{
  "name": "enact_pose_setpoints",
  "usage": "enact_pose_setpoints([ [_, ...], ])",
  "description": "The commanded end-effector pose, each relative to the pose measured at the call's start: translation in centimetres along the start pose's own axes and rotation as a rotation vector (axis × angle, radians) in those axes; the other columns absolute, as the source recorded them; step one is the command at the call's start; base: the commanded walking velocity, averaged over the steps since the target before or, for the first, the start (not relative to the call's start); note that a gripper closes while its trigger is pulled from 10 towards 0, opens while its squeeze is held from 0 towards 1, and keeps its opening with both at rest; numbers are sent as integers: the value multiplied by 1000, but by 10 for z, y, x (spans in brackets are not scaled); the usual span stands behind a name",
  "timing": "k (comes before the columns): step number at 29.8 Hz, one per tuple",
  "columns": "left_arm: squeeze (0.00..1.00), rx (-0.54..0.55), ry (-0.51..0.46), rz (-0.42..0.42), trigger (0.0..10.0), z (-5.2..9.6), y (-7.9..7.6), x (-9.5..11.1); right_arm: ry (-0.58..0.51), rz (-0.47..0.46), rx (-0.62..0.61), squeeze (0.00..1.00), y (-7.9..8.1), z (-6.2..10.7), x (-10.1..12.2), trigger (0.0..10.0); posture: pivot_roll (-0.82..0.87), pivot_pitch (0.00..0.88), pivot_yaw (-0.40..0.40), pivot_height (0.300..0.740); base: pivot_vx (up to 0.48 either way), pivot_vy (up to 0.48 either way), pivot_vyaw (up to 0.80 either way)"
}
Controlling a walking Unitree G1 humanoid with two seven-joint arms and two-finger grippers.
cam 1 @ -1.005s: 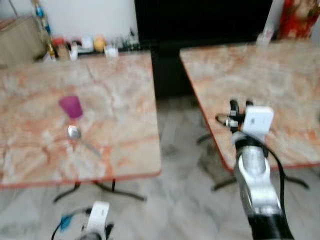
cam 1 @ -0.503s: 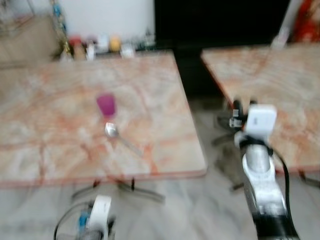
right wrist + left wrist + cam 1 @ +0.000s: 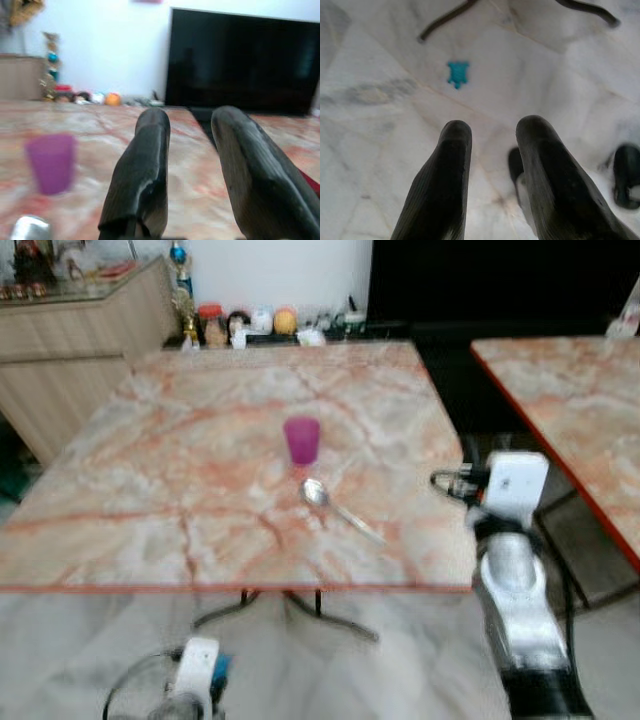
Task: Setting the table
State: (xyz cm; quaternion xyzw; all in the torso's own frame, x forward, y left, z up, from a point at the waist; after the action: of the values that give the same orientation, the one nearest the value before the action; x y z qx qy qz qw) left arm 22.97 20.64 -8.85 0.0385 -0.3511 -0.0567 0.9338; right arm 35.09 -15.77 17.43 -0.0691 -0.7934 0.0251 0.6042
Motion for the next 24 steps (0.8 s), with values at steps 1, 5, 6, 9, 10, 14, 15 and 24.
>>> enact_pose_setpoints([
  [1, 0, -6, 23, 3, 10000, 1, -3, -6, -5, -1, -10, 0, -6, -1, 2, 10000, -21, 0, 28, 740, 0, 0, 0],
  [5, 0, -7, 19, 0, 10000, 1, -4, -6, 4, -12, -16, 0, -7, 0, -1, 10000, -21, 0, 29, 740, 0, 0, 0],
  [6, 0, -8, 18, 0, 10000, 1, -4, -6, 5, -10, -16, 0, -8, 0, -1, 10000, -21, 0, 29, 740, 0, 0, 0],
  [9, 0, -13, 8, 10, 10000, 0, -4, -4, 8, -15, -16, 0, -7, 0, -1, 10000, -22, 0, 28, 740, 0, 0, 0],
  [10, 0, -13, 8, 10, 10000, 0, -4, -4, 6, -15, -15, 0, -7, 0, -1, 10000, -21, 0, 28, 740, 0, 0, 0],
  [14, 0, -12, 15, 7, 10000, 0, -4, -5, 1, -18, -13, 0, -6, -1, 0, 10000, -20, 0, 28, 740, 0, 0, 0],
  [15, 0, -16, 18, 10, 10000, 0, -5, -5, -9, -15, -2, 0, -4, -2, 3, 10000, -19, 0, 28, 740, 0, 0, 444],
  [24, 0, -14, 22, 6, 10000, 0, -4, -5, -8, -50, 12, 0, -1, 0, 2, 10000, -19, 0, 33, 740, 254, 0, 463],
])
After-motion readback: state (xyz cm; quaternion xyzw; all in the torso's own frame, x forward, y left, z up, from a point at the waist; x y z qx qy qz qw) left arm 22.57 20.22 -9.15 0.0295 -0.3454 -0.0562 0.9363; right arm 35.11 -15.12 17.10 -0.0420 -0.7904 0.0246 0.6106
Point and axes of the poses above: a point about 5 cm out from each wrist's last joint towards the gripper, its own z axis pointing back from the gripper into the wrist, its own x axis along the axis of the wrist's last joint, y = z × x, the point moved 3 cm from there along -z, pointing out of the wrist towards the gripper
